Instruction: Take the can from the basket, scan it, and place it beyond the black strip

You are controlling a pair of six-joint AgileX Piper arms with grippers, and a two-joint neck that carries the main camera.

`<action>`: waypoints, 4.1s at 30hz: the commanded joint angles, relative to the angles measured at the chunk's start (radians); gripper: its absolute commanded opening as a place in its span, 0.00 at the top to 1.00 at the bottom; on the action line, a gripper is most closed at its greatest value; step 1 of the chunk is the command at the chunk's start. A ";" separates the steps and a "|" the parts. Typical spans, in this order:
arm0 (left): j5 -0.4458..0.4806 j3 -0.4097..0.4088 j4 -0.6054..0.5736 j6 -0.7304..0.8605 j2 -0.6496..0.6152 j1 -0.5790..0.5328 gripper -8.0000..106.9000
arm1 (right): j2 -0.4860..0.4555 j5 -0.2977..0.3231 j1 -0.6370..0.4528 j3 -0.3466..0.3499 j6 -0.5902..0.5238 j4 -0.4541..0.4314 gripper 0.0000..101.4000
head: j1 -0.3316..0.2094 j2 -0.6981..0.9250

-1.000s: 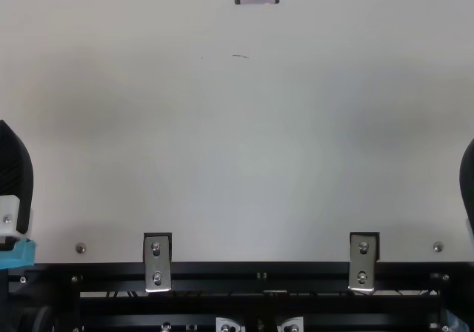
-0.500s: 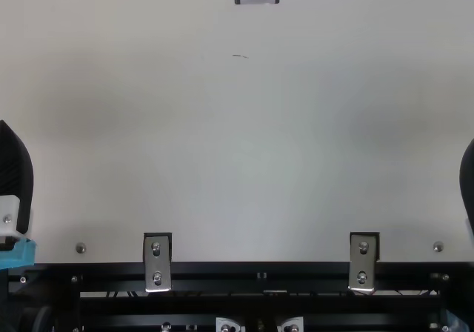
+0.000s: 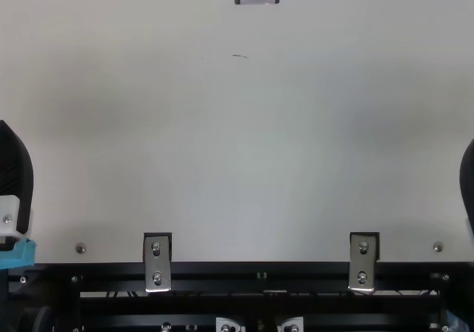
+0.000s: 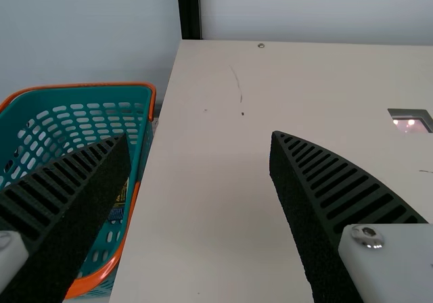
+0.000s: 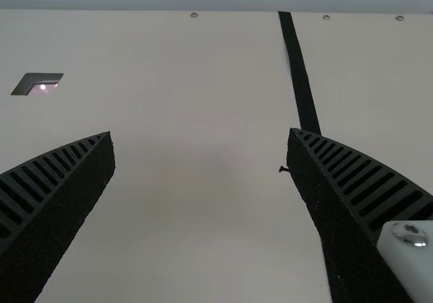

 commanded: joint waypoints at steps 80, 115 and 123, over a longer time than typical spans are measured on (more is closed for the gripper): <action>0.194 -0.699 -0.384 0.411 1.014 0.581 0.15 | 0.000 0.000 0.000 0.000 0.000 0.000 0.00 | -0.132 0.057; 0.205 -0.958 -0.152 0.587 1.746 0.558 0.15 | 0.000 0.000 0.000 0.000 0.000 0.000 0.00 | -0.132 0.057; 0.123 -1.002 -0.198 0.573 1.873 0.551 0.15 | 0.000 0.000 0.000 0.000 0.000 0.000 0.00 | -0.132 0.057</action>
